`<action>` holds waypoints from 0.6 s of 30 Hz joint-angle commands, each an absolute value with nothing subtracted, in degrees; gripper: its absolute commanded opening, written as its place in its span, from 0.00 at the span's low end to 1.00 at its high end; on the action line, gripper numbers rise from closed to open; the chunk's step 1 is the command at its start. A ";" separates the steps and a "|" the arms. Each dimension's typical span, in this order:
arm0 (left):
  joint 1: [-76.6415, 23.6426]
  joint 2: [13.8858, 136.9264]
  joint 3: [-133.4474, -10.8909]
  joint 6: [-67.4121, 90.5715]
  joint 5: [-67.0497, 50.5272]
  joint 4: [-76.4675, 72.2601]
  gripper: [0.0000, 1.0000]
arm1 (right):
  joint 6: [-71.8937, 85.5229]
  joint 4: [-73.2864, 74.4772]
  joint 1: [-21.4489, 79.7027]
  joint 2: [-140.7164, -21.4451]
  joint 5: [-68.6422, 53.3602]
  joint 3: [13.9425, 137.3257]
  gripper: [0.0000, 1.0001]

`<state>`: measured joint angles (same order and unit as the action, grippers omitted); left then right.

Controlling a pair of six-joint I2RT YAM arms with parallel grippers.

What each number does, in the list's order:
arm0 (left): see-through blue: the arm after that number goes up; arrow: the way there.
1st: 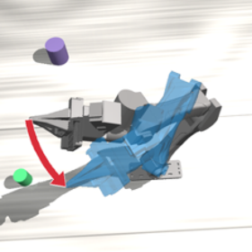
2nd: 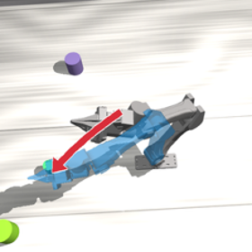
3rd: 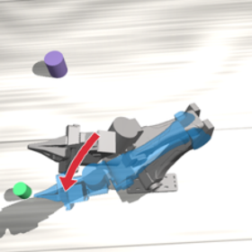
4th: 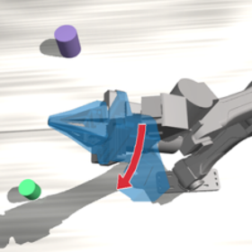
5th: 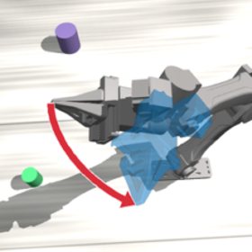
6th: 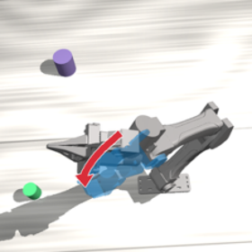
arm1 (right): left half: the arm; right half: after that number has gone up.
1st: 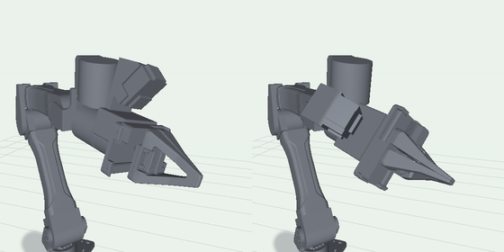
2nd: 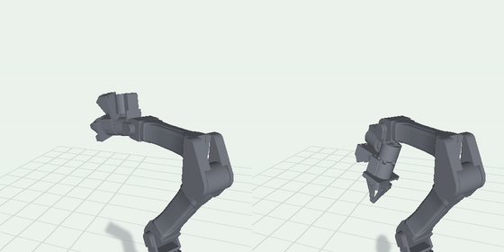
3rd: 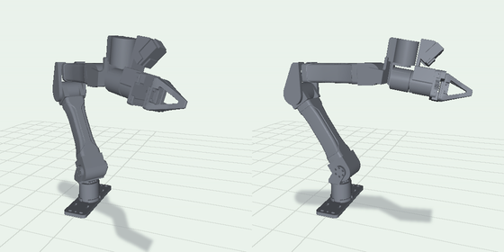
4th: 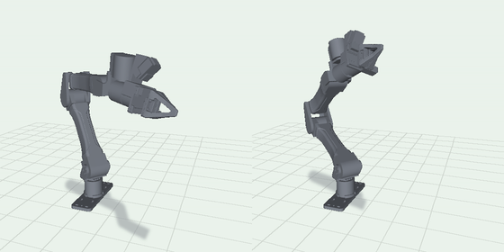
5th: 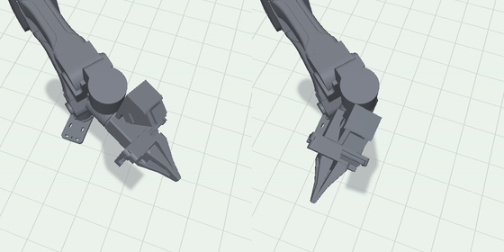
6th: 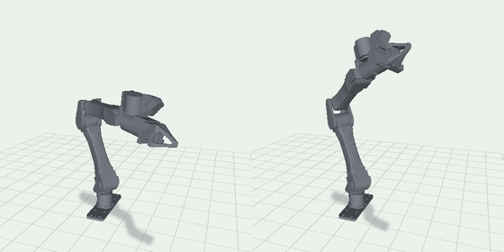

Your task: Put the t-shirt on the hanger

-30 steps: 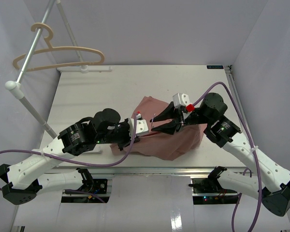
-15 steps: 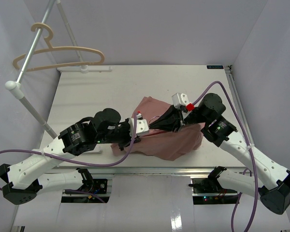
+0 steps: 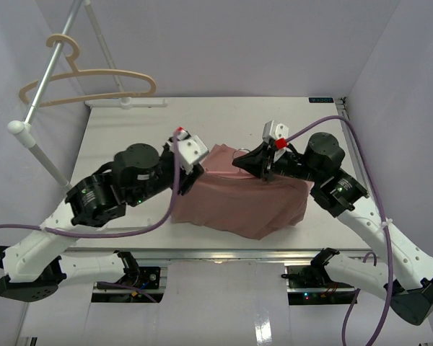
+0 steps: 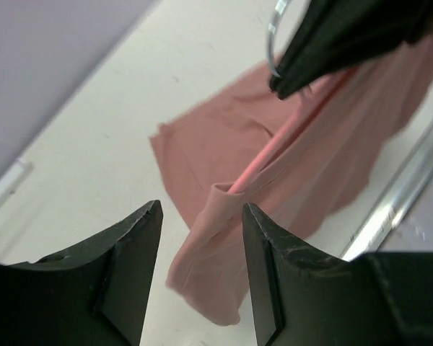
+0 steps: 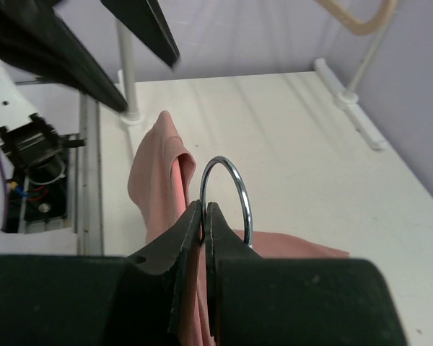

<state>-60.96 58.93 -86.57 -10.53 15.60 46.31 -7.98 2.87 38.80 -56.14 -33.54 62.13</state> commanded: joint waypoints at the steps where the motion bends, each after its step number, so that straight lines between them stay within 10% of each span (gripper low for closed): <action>1: -61.17 52.24 -89.15 -6.73 31.19 38.32 0.56 | -10.84 6.90 36.37 -58.35 -27.09 74.49 0.08; 18: -61.17 41.82 -62.40 0.61 39.99 18.76 0.57 | -13.01 17.73 31.02 -63.10 -27.93 95.89 0.08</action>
